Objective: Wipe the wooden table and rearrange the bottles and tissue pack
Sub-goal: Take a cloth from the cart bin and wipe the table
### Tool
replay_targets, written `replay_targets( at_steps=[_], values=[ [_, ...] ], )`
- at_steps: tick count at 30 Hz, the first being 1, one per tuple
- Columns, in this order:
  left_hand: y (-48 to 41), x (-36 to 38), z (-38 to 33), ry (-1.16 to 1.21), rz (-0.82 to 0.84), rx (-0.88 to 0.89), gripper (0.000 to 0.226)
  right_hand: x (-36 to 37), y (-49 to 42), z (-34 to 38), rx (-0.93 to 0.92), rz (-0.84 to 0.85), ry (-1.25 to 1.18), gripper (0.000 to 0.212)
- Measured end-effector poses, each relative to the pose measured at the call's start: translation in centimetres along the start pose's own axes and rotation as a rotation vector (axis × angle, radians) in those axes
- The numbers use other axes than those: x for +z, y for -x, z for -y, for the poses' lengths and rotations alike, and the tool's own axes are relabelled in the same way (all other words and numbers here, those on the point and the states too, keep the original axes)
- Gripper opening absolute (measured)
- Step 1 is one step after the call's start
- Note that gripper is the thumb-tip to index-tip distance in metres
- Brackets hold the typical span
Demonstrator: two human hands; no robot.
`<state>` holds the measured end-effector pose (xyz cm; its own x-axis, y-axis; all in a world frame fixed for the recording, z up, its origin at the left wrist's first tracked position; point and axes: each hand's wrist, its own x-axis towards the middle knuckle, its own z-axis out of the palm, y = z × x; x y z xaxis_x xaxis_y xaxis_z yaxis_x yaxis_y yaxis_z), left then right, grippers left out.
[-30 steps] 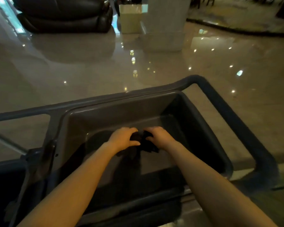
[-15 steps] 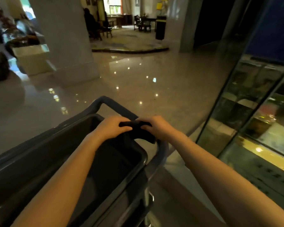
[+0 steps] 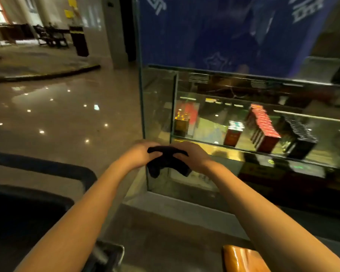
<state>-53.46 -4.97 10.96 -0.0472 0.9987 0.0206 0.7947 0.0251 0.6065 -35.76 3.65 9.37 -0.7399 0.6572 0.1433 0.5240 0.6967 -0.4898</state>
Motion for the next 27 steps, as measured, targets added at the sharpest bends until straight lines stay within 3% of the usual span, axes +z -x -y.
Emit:
replay_targets(
  at_steps=[12, 19, 27],
  values=[
    [-7.0, 15.0, -16.8, 0.037, 0.173, 0.422, 0.023, -7.1, 19.0, -11.8, 0.495, -0.311, -0.062, 0.038],
    [-8.1, 22.3, -23.5, 0.027, 0.370, 0.688, 0.025, -8.0, 28.3, -13.1, 0.816, -0.439, -0.013, 0.037],
    [-6.4, 28.6, -28.9, 0.019, 0.594, 0.942, 0.027, -5.5, 35.1, -10.6, 1.162, -0.791, -0.037, 0.039]
  ],
)
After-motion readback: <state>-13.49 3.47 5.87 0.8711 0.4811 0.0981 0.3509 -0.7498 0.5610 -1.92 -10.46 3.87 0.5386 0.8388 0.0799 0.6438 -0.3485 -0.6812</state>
